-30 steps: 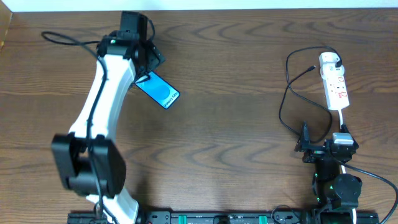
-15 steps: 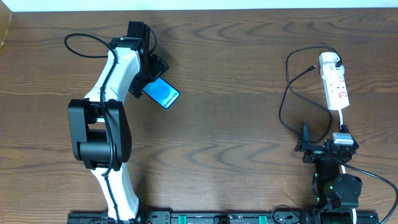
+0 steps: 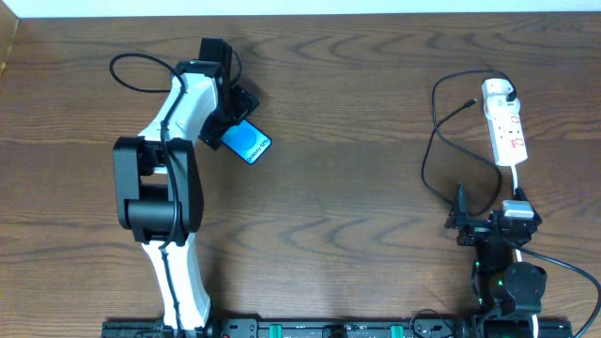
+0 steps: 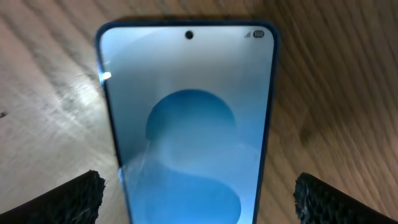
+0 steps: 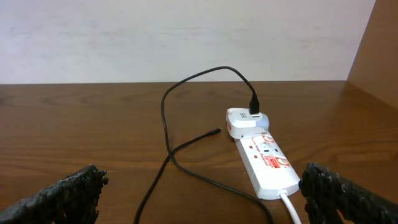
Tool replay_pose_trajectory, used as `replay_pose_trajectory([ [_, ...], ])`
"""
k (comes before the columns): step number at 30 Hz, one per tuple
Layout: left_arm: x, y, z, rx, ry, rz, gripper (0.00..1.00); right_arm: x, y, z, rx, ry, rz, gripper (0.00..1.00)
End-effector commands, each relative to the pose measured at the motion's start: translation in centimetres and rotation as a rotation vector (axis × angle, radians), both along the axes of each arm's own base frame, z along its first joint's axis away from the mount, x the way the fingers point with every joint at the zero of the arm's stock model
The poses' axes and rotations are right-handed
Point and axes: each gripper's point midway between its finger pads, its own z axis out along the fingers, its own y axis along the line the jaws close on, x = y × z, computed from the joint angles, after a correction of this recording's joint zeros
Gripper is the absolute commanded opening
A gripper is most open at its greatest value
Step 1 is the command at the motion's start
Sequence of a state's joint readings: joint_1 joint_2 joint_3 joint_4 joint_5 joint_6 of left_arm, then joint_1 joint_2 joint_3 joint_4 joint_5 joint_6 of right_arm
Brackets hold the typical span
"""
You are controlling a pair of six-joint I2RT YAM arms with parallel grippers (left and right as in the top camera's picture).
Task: Plug charger to phone and switch on socket
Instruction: 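Lift the blue phone upright with the left gripper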
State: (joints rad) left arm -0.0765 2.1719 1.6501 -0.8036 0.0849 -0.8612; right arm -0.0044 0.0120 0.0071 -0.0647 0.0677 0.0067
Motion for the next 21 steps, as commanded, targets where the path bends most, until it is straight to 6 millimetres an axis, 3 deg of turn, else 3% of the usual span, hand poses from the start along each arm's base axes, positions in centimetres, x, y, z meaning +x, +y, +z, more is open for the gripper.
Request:
replay_pose_trajectory([
  [1, 0.6, -0.1, -0.4, -0.007, -0.004, 0.010, 0.98, 0.0, 0.1, 0.0, -0.011, 0.000, 0.005, 0.99],
  [9, 0.6, 0.1, -0.8, 0.004, 0.000, 0.017, 0.98, 0.0, 0.1, 0.0, -0.011, 0.000, 0.005, 0.99],
  [18, -0.2, -0.2, -2.8, -0.011, 0.057, 0.024, 1.00, 0.0, 0.1, 0.0, -0.011, 0.000, 0.005, 0.99],
  [21, -0.3, -0.2, -2.9, -0.011, 0.061, 0.026, 0.88, 0.0, 0.1, 0.0, -0.011, 0.000, 0.005, 0.99],
])
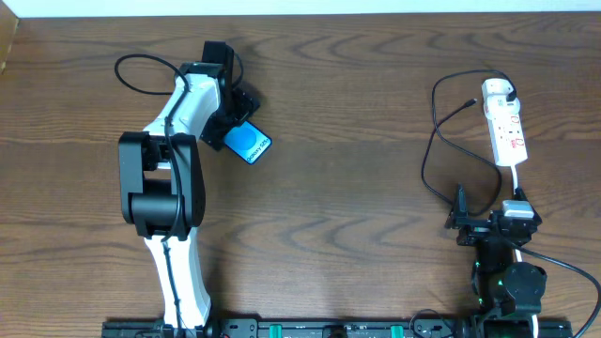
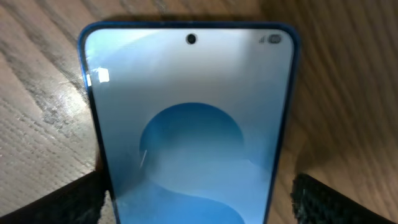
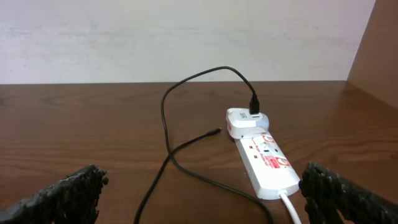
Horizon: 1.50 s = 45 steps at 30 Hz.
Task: Plug charger to phone and switch on socket
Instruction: 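Lift the blue phone upright with the left gripper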
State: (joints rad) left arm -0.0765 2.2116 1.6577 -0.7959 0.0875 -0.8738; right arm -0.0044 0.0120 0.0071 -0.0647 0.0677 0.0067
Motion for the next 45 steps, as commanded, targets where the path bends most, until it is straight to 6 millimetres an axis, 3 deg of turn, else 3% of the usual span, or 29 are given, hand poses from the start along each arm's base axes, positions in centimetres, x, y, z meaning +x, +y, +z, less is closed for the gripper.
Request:
replay_pose_trajectory([
  [1, -0.3, -0.1, -1.4, -0.009, 0.038, 0.014, 0.85, 0.0, 0.1, 0.0, -0.011, 0.000, 0.005, 0.99],
  [14, -2.1, -1.2, -1.9, 0.013, 0.099, -0.059, 0.79, 0.0, 0.1, 0.0, -0.011, 0.000, 0.005, 0.99],
  [19, -3.2, -0.3, -1.9, 0.075, 0.143, -0.073, 0.79, 0.0, 0.1, 0.0, -0.011, 0.000, 0.005, 0.99],
  [31, -3.3, -0.3, -1.9, 0.083, 0.142, -0.153, 0.75, 0.0, 0.1, 0.0, -0.011, 0.000, 0.005, 0.99],
  [40, -4.6, -0.1, -3.6, 0.084, 0.171, -0.152, 0.74, 0.0, 0.1, 0.0, -0.011, 0.000, 0.005, 0.99],
  [45, -5.2, -0.2, -3.7, 0.075, 0.193, -0.155, 0.65, 0.0, 0.1, 0.0, -0.011, 0.000, 0.005, 0.99],
])
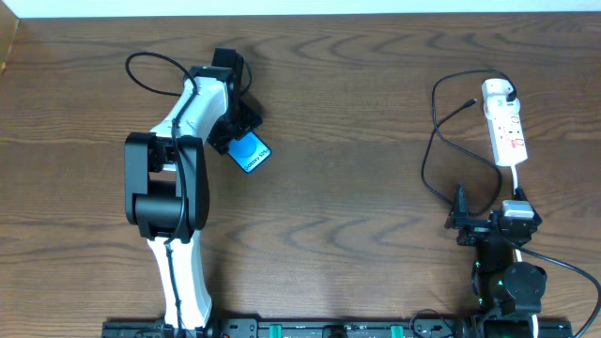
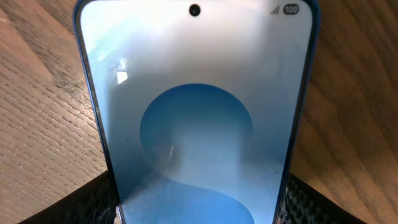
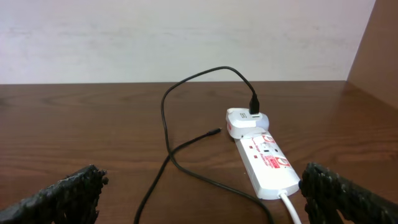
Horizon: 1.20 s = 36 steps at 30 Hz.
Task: Plug charger to phone and switch on socket
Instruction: 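Lift the blue phone upright with the left gripper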
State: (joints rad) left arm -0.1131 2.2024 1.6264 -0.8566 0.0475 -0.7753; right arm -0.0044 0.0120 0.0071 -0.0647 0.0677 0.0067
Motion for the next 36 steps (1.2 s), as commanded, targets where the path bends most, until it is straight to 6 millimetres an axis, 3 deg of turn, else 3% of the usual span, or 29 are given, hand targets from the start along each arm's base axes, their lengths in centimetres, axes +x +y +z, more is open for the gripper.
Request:
replay_pose_trajectory([
  [1, -2.8, 0.4, -3.1, 0.023, 0.118, -0.022, 0.64, 0.0, 0.1, 0.0, -0.011, 0.000, 0.005, 0.99],
  [10, -3.1, 0.0, -2.5, -0.004, 0.138, -0.071, 0.60, 0.0, 0.1, 0.0, -0.011, 0.000, 0.005, 0.99],
  [18, -3.5, -0.4, 0.0, -0.027, 0.138, -0.073, 0.58, 0.0, 0.1, 0.0, -0.011, 0.000, 0.005, 0.99],
  [25, -4.2, -2.3, 2.3, -0.142, 0.129, -0.116, 0.57, 0.0, 0.1, 0.0, -0.011, 0.000, 0.005, 0.99],
  [36, -5.5, -3.1, 3.0, -0.200, 0.172, -0.165, 0.56, 0.0, 0.1, 0.0, -0.011, 0.000, 0.005, 0.99],
])
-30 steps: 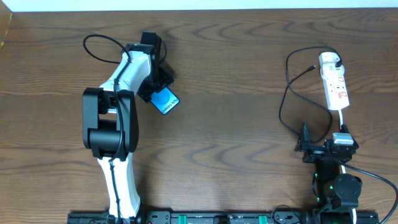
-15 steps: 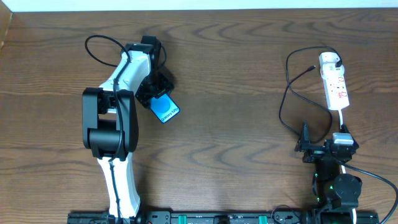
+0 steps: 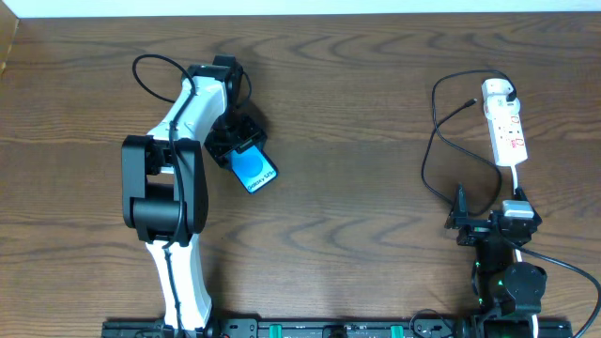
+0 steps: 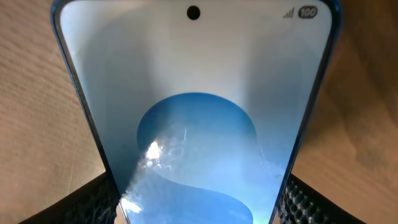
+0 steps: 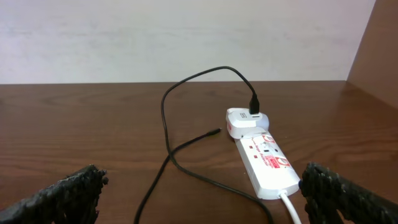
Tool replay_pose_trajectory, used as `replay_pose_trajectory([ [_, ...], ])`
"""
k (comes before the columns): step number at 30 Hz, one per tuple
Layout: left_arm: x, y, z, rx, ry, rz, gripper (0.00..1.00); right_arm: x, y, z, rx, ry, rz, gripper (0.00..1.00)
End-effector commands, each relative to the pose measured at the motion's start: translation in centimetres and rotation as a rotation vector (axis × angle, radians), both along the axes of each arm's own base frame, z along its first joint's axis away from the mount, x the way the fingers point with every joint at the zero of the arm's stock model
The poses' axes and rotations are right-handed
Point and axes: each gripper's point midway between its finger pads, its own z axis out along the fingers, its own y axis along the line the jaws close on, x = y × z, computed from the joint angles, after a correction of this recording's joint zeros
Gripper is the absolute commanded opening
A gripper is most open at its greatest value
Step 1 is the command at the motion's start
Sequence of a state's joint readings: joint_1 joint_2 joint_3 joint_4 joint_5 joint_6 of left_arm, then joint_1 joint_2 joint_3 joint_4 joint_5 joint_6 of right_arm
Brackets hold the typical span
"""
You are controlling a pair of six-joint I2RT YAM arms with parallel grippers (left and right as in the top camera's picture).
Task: Plug charger to phone and switch on socket
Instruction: 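Lift the blue phone upright with the left gripper, then move the held phone toward table center with the left gripper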
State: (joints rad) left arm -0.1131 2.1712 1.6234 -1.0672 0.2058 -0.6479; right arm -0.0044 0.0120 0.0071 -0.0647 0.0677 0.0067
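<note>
A blue phone [image 3: 254,170] with its lit screen up is held at its lower end by my left gripper [image 3: 235,145], left of the table's middle. In the left wrist view the phone [image 4: 196,93] fills the frame. Both black pads [image 4: 98,200] press its side edges, and the wood behind is blurred. The white power strip [image 3: 507,133] lies at the far right with a white charger [image 3: 498,91] plugged into it. The black cable [image 3: 434,141] ends in a free plug tip [image 5: 216,131]. My right gripper [image 5: 202,199] stands open and holds nothing, well short of the strip [image 5: 264,162].
The left arm's own thin black cable [image 3: 150,70] loops at the back left. A white wall runs along the table's far edge [image 5: 186,82]. A wooden panel [image 5: 379,50] stands at the right side. The strip's white mains lead [image 5: 292,208] runs toward my right gripper.
My left gripper, shut on the phone, has moved a little toward the table's front and right. The wood under the phone now looks blurred. The right arm has not moved.
First my left gripper was open around the phone's lower end, its pads well apart from the edges. Then the pads were close to the edges, then shut on the phone. The phone has since shifted toward the front. The right gripper stayed open and still.
</note>
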Motion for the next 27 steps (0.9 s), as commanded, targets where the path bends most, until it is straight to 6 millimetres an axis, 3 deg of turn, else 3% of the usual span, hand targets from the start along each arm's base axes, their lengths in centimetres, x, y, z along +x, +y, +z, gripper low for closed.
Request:
replay_pose_trajectory([
  [1, -0.5, -1.4, 1.6, -0.091, -0.014, -0.048, 0.56, 0.0, 0.1, 0.0, -0.011, 0.000, 0.005, 0.99],
  [7, -1.3, -4.1, 2.6, -0.271, 0.005, -0.102, 0.56, 0.0, 0.1, 0.0, -0.011, 0.000, 0.005, 0.99],
  [16, -2.8, -8.9, 6.1, -0.624, 0.040, -0.128, 0.54, 0.0, 0.1, 0.0, -0.011, 0.000, 0.005, 0.99],
  [21, -2.8, -10.3, 8.1, -0.742, 0.020, -0.125, 0.52, 0.0, 0.1, 0.0, -0.011, 0.000, 0.005, 0.99],
  [27, -3.0, -10.5, 10.9, -0.760, -0.039, -0.145, 0.52, 0.0, 0.1, 0.0, -0.011, 0.000, 0.005, 0.99],
])
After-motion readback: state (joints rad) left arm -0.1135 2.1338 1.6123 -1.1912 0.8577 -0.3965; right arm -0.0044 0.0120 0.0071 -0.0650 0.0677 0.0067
